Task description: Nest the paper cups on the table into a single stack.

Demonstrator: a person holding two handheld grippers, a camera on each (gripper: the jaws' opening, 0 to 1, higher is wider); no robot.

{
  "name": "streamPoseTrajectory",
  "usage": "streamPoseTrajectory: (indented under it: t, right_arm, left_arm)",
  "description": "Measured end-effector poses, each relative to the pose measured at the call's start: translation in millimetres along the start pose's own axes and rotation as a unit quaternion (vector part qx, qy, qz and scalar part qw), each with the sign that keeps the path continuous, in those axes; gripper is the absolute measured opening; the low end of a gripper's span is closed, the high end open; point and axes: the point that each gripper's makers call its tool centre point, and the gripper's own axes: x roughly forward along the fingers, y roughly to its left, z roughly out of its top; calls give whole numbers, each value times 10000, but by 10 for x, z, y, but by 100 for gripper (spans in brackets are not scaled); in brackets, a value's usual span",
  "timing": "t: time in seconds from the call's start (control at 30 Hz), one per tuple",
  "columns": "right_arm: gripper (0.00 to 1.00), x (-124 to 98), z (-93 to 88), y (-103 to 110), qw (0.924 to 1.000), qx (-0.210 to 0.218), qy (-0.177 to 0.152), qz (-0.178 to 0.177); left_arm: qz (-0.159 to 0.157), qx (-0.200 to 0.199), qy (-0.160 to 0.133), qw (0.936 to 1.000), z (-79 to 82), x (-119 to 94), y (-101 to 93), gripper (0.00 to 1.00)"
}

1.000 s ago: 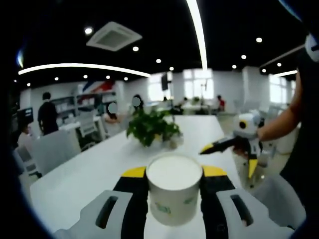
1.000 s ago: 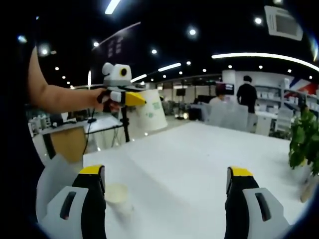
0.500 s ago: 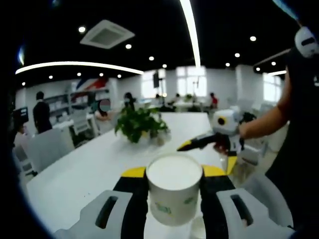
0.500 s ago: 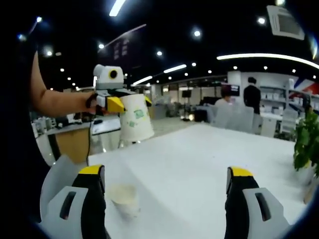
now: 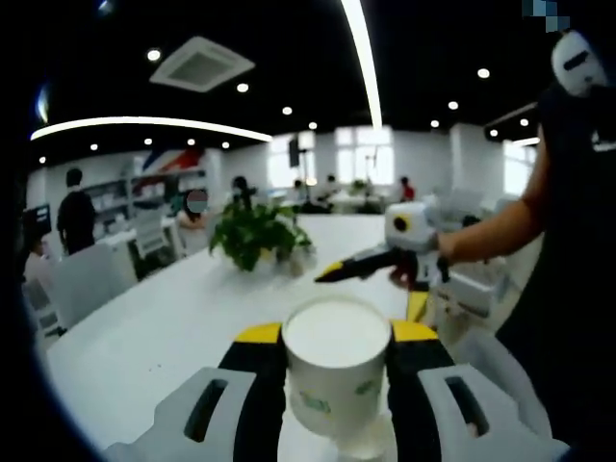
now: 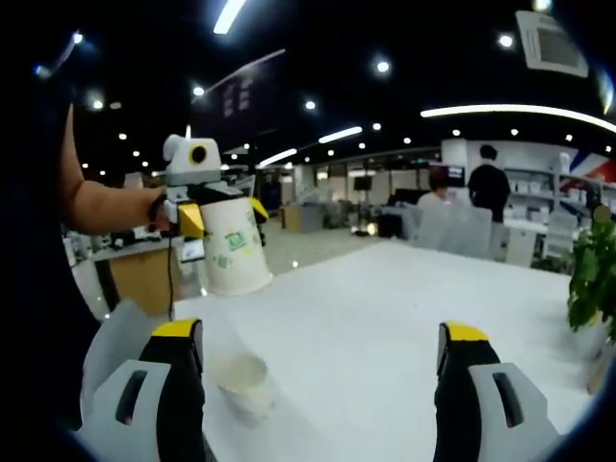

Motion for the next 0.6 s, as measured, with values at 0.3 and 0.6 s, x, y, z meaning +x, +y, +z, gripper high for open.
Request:
streamPoseTrajectory:
  t: [0.3, 0.6]
  right_arm:
    - [100, -23, 128, 0, 9999, -113, -88, 32]
    - [93, -4, 487, 252, 9979, -107, -371, 524]
  left_arm:
    - [-25, 70, -217, 9997, 95, -52, -59, 39]
    - [-248, 178, -832, 9961, 368, -148, -199, 39]
